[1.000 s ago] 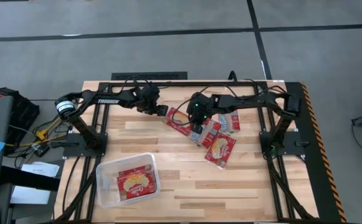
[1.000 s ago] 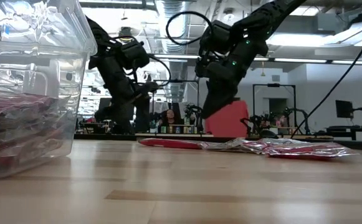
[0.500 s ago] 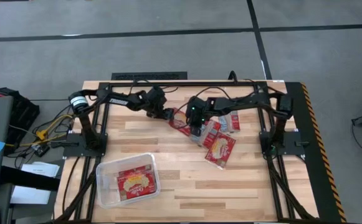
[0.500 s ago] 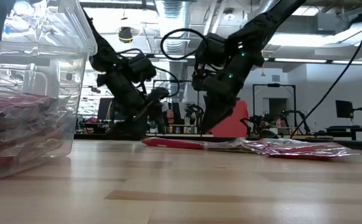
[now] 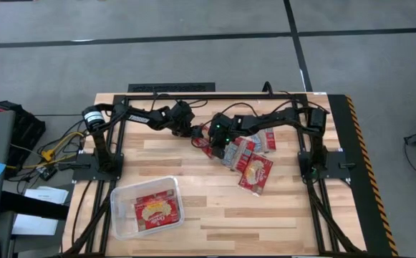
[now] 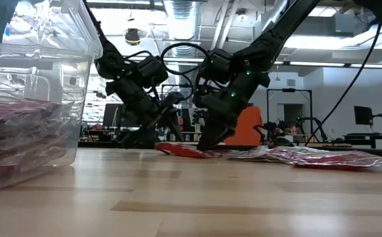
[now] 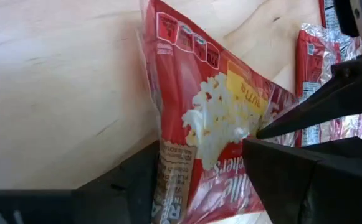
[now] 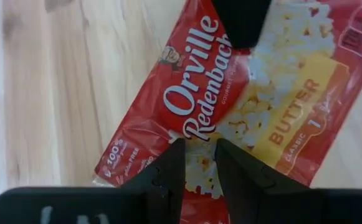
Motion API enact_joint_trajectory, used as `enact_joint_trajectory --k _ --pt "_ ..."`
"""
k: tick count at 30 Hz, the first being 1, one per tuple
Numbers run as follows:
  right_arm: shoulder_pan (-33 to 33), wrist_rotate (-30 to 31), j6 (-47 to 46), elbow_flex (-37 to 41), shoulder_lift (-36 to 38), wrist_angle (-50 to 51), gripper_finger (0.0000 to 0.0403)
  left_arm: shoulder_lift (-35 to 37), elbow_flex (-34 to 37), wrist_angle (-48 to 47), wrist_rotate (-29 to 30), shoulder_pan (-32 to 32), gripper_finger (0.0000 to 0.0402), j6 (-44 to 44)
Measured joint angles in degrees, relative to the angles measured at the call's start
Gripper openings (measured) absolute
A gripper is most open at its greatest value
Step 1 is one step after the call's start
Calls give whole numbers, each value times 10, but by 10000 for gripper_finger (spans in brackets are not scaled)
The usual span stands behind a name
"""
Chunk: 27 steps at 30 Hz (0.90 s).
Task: Sort popcorn bags into baskets
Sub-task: Put the red popcorn bag into the transparent bin
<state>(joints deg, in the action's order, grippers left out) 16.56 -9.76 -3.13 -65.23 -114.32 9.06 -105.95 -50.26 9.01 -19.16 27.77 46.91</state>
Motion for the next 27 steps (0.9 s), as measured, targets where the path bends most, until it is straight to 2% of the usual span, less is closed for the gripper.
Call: enact_joint_trajectory --k 4,11,17,22,27 --pt "0 4 2 1 5 -1 118 -1 0 7 -4 -1 163 4" --pt "1 4 6 2 8 -3 118 -3 1 22 -32 -4 19 5" --pt "-2 -5 22 5 61 68 118 0 -4 24 -66 -5 15 30" --pt "6 -3 35 3 183 152 118 31 -34 20 -79 -14 7 50" --pt "8 -1 27 4 322 231 118 100 -54 -16 -74 -23 5 70"
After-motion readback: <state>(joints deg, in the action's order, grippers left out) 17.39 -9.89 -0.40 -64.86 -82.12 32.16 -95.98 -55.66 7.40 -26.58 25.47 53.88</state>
